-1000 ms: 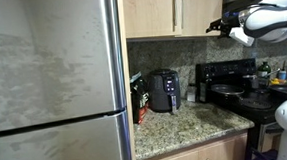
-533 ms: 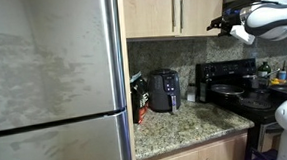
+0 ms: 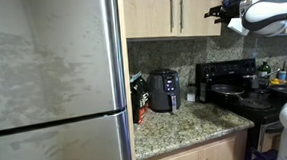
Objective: Close the open cabinet door
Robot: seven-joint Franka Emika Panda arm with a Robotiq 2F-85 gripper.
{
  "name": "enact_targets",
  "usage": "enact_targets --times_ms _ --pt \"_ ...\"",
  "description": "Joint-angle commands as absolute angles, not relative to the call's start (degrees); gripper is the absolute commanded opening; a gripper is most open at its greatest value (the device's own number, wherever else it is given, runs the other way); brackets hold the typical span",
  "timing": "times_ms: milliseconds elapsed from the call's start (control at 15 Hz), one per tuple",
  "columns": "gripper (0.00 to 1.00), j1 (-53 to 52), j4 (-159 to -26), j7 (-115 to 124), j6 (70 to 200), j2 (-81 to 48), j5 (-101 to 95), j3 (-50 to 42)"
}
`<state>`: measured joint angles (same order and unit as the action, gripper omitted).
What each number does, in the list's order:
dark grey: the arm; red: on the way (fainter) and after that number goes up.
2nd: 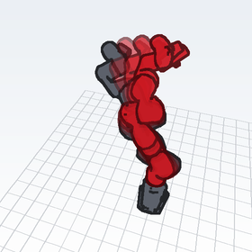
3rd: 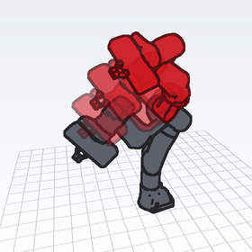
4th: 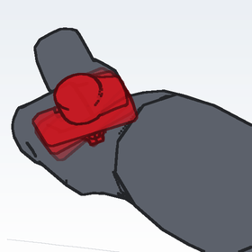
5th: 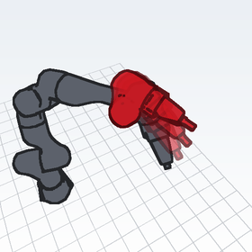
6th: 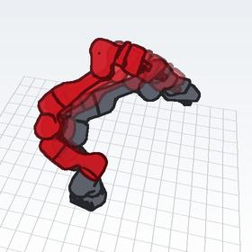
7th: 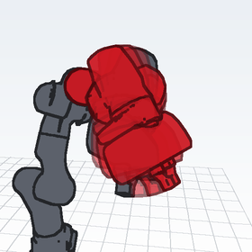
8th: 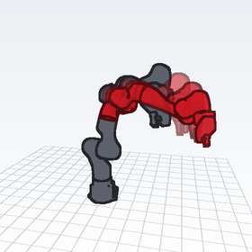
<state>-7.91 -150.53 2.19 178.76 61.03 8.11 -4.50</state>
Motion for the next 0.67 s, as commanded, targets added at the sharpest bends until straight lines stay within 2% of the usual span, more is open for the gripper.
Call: enact_targets --times_ms 0,600 --pt "1.00 -9.2 -149.7 2.0 181.3 59.3 7.3 -5.2" --pt "1.00 -11.7 -147.6 1.2 184.8 55.4 6.7 -6.5"
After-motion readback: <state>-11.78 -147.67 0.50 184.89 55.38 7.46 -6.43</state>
